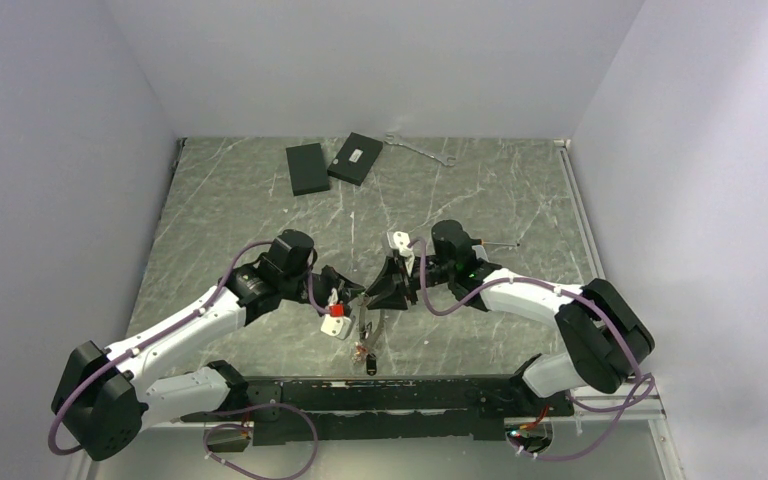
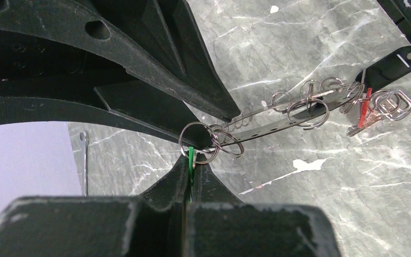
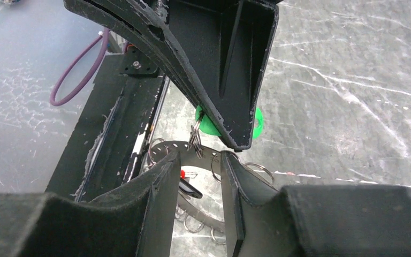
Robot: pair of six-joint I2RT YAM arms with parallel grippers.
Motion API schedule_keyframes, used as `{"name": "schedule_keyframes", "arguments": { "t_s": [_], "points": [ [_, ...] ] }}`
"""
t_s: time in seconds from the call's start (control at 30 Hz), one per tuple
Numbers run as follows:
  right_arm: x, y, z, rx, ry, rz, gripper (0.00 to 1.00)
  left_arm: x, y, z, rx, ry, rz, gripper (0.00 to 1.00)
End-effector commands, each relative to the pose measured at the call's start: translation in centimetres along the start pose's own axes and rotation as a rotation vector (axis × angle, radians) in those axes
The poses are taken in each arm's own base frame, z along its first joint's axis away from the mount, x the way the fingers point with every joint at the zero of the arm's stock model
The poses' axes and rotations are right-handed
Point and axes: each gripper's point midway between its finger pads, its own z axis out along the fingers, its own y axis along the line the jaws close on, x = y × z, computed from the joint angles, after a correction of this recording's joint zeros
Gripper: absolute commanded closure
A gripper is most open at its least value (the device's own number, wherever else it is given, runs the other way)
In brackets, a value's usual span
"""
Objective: Remove the keys from the keyring
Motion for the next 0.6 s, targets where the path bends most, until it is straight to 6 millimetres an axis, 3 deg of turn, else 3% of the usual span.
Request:
{"name": "schedule_keyframes", "arguments": {
  "t_s": [0.0,0.37,0.57],
  "points": [
    [-1.52,-0.30,0.25,0.004,-0.046,-0.060,0.64,-1.42,2.31,-0.52,-0.054,-0.026,0.023,1.00],
    [-1.37,-0.41,0.39,0.001,-0.036,-0.067,0.82,-1.12,2.96,-0.88,-0.077,0.005,-0.031,1.00],
    [-1.36,-0.43,0.55,0.000,-0.035,-0.072,0.73,-1.19,2.87,-1.04,-0.074,0.008,-0.034,1.00]
  ]
}}
